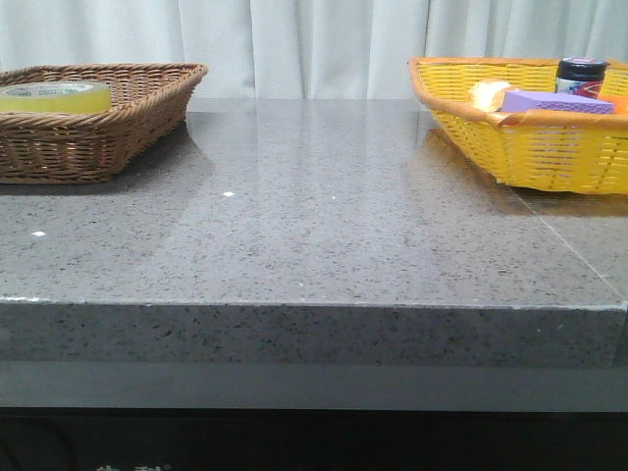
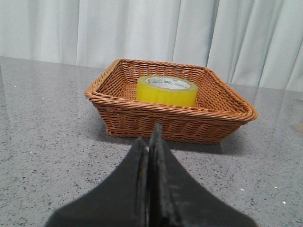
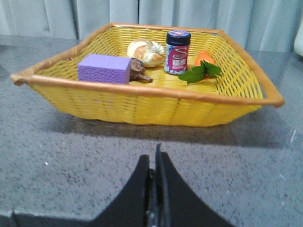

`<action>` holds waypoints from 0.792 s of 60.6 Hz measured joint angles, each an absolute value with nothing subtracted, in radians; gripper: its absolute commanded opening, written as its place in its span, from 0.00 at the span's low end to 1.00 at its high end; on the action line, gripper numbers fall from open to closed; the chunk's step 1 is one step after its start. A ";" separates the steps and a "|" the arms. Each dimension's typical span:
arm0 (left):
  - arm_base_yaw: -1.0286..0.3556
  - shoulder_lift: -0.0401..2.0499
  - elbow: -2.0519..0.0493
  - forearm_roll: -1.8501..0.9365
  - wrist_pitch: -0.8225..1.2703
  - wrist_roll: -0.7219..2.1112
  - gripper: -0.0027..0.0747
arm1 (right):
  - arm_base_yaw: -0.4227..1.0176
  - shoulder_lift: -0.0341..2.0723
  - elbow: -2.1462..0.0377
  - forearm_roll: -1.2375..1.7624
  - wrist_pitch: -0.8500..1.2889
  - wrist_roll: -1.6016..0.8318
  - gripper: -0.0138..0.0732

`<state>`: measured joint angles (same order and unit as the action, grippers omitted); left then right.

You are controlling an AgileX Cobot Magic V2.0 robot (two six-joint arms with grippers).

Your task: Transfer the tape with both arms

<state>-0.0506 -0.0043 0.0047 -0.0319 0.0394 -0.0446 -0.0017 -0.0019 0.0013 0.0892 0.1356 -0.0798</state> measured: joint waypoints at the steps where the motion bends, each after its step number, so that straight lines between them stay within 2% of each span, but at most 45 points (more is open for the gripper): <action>1: -0.051 -0.004 0.005 -0.032 0.039 -0.045 0.01 | -0.004 -0.004 0.012 0.089 0.128 -0.080 0.08; 28: -0.051 -0.004 0.005 -0.032 0.037 -0.045 0.01 | -0.008 -0.009 0.027 0.091 0.142 -0.080 0.08; 48: -0.051 -0.004 0.005 -0.032 0.037 -0.045 0.01 | -0.008 -0.009 0.027 0.093 0.030 -0.080 0.08</action>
